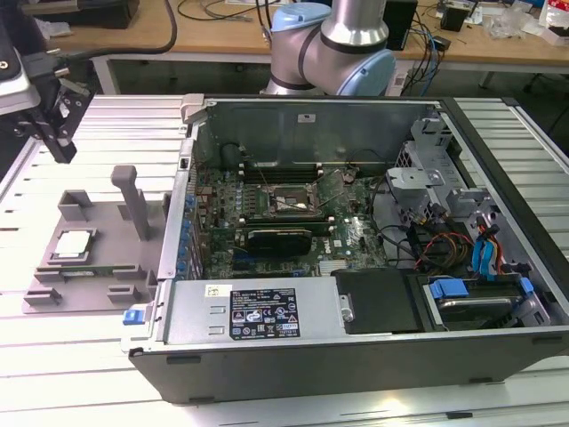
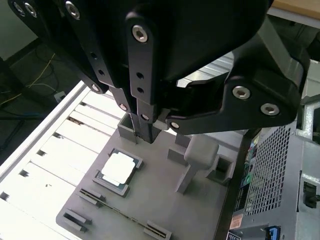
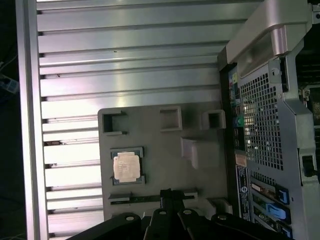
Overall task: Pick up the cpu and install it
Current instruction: 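Reach for the cpu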
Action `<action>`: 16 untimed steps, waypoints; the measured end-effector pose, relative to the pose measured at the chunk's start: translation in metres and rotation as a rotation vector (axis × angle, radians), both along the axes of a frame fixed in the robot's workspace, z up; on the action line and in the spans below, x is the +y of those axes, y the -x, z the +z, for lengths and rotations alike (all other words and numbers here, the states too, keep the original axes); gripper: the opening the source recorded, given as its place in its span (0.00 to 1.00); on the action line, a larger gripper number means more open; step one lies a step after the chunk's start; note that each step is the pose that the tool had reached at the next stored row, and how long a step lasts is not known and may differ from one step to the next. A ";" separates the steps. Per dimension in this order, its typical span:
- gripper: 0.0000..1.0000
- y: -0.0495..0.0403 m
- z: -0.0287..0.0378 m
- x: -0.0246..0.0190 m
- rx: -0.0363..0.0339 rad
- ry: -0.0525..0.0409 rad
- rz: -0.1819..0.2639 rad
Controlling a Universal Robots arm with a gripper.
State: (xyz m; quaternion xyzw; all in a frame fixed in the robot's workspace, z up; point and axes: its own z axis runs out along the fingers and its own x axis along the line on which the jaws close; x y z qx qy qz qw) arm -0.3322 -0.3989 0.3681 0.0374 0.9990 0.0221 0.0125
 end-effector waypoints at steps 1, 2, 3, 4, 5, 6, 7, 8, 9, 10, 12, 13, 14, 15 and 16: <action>0.11 0.0005 -0.0017 0.0000 0.0000 0.0000 0.000; 0.11 0.0009 -0.0031 0.0000 0.0001 0.0000 0.000; 0.11 0.0018 -0.0066 0.0000 0.0000 0.0000 0.000; 0.11 0.0025 -0.0095 0.0000 0.0000 -0.0001 0.000; 0.11 0.0031 -0.0120 0.0000 0.0000 0.0000 0.000; 0.11 0.0037 -0.0148 0.0000 -0.0001 -0.0001 0.000; 0.11 0.0041 -0.0162 0.0000 0.0000 0.0000 0.000; 0.11 0.0046 -0.0187 0.0000 0.0000 -0.0001 0.000; 0.11 0.0052 -0.0214 0.0000 0.0000 0.0000 0.000; 0.11 0.0057 -0.0236 0.0000 0.0000 0.0000 0.000; 0.11 0.0067 -0.0285 0.0000 0.0001 0.0000 0.000; 0.11 0.0072 -0.0309 0.0000 0.0000 0.0000 0.000; 0.11 0.0078 -0.0333 0.0001 0.0000 -0.0001 0.000; 0.11 0.0079 -0.0345 0.0001 0.0001 0.0000 0.000; 0.11 0.0079 -0.0362 0.0001 0.0000 -0.0001 0.000</action>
